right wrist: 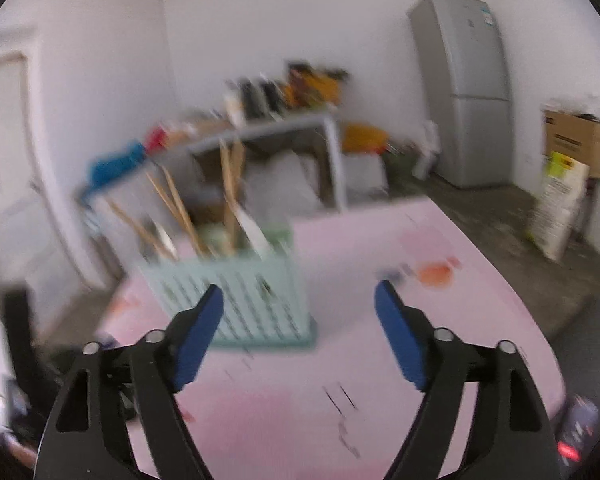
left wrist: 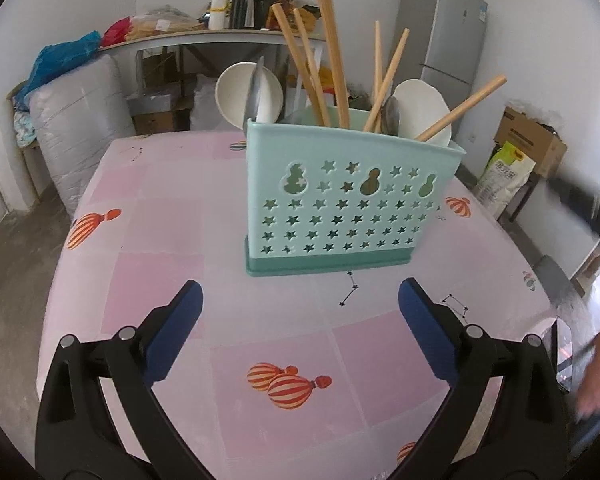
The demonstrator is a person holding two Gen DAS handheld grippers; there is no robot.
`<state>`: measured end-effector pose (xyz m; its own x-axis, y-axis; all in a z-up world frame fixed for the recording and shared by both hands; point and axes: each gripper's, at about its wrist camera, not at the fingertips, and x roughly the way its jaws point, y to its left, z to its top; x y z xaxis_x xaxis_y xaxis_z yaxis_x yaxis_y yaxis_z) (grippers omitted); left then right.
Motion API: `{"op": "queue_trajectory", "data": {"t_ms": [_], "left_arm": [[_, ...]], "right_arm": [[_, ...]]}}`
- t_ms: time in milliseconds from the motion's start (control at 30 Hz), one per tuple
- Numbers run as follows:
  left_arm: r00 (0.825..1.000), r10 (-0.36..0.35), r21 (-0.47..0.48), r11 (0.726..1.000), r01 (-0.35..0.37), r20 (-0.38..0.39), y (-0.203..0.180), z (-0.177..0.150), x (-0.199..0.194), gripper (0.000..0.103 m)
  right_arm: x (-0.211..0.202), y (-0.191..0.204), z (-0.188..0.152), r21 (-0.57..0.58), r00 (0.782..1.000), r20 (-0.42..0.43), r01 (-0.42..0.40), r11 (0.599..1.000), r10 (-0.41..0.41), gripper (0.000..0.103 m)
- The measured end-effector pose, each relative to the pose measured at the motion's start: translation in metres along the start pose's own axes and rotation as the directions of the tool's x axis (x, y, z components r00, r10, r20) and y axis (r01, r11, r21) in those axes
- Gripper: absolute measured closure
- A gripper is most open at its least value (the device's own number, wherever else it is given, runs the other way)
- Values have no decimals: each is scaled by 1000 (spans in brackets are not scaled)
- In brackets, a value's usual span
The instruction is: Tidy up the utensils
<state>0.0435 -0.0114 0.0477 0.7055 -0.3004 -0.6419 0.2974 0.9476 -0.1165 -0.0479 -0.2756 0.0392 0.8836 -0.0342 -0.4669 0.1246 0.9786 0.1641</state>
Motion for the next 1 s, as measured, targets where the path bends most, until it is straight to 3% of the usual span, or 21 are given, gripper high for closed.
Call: {"op": "queue_trajectory", "data": {"t_ms": [133, 300, 467, 600, 767, 1000], "left_arm": [[1000, 28, 8, 1000, -27, -7, -2, -3, -6, 9], [991, 129, 44, 991, -130, 16, -5, -5, -17, 9], [968, 245, 9, 969, -246, 47, 2, -1, -28, 9], [938, 342, -14, 939, -342, 62, 7, 1, -33, 9], [907, 415, -13, 910, -415, 69, 9, 1, -35, 9], [881, 466, -12, 885, -466, 82, 13, 2, -39, 9]], "right_arm": [[14, 14, -35, -51, 986, -113, 120, 992, -125, 11], [24, 26, -49, -112, 970, -143, 183, 977, -199, 7], [21, 42, -43, -160, 966, -116, 211, 964, -230, 7], [18, 42, -39, -154, 965, -111, 220, 963, -238, 7], [17, 40, -34, -139, 964, -104, 229, 963, -244, 7], [21, 38, -34, -136, 959, -115, 245, 960, -261, 7]]}}
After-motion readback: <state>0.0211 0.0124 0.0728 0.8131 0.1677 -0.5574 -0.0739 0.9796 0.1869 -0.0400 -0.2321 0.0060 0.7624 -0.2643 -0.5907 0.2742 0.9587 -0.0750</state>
